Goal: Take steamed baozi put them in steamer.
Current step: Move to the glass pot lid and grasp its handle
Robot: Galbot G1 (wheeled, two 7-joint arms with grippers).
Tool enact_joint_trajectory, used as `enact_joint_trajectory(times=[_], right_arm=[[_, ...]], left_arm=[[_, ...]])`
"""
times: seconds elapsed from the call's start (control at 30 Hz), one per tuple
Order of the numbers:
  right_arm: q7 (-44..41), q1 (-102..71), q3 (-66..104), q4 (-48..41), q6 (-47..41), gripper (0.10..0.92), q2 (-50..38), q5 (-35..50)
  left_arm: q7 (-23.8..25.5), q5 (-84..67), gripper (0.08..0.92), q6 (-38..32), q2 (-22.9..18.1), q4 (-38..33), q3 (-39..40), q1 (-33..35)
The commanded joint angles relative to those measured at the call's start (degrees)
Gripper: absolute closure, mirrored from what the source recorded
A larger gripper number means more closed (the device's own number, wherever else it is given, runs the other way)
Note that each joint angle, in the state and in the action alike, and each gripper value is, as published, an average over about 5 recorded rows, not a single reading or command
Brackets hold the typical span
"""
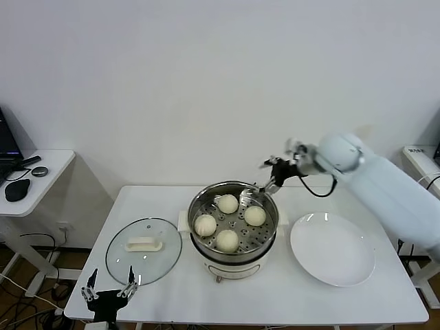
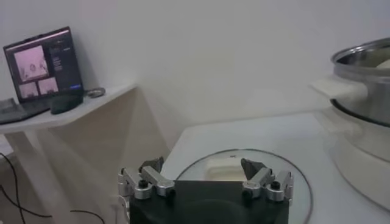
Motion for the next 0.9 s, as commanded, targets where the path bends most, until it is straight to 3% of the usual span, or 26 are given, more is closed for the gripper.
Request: enact_joint_trajectory(times=[0.03, 0.33, 0.5, 0.63, 0.7, 0.8, 0.83, 0.9], right_arm=[[21.07, -41.26, 51.32, 8.41, 11.82, 0.203, 2.54, 6.61], [36.03, -60.39, 67.02, 12.38, 21.48, 0.203, 24.20, 12.53], [38.65, -66.27, 66.88, 13.05, 22.90, 0.203, 29.22, 13.48], [38.86, -69.12, 66.15, 13.73, 23.24, 0.203, 30.19, 12.39], [38.93, -69.59, 65.92, 13.66, 23.38, 0.203, 30.37, 11.95], [39.35, -69.79, 65.55, 13.68, 23.58, 0.203, 30.71, 11.92], [39.50, -69.84, 65.40, 13.80, 23.60, 0.203, 30.89, 11.93], [39.68, -70.02, 65.00, 14.13, 23.59, 0.203, 31.18, 11.95]], left_arm=[[-1.08, 0.24, 0.177, -3.16, 0.03, 0.12, -0.36, 1.07], [-0.24, 5.53, 0.177, -7.75, 2.46, 6.40, -2.95, -6.11], [0.47, 20.75, 0.177, -10.56, 3.84, 10.57, -4.83, -11.26], [-2.56, 39.83, 0.177, -14.48, 6.01, 14.72, -5.17, -15.85], [-7.78, 54.92, 0.177, -14.86, 8.86, 18.12, -3.72, -17.95], [-17.03, 76.46, 0.177, -12.65, 17.20, 25.61, 1.62, -19.97], [-18.47, 82.06, 0.177, -12.83, 20.62, 28.05, 3.66, -20.57], [-16.85, 87.38, 0.177, -15.39, 25.71, 29.77, 6.25, -21.41]])
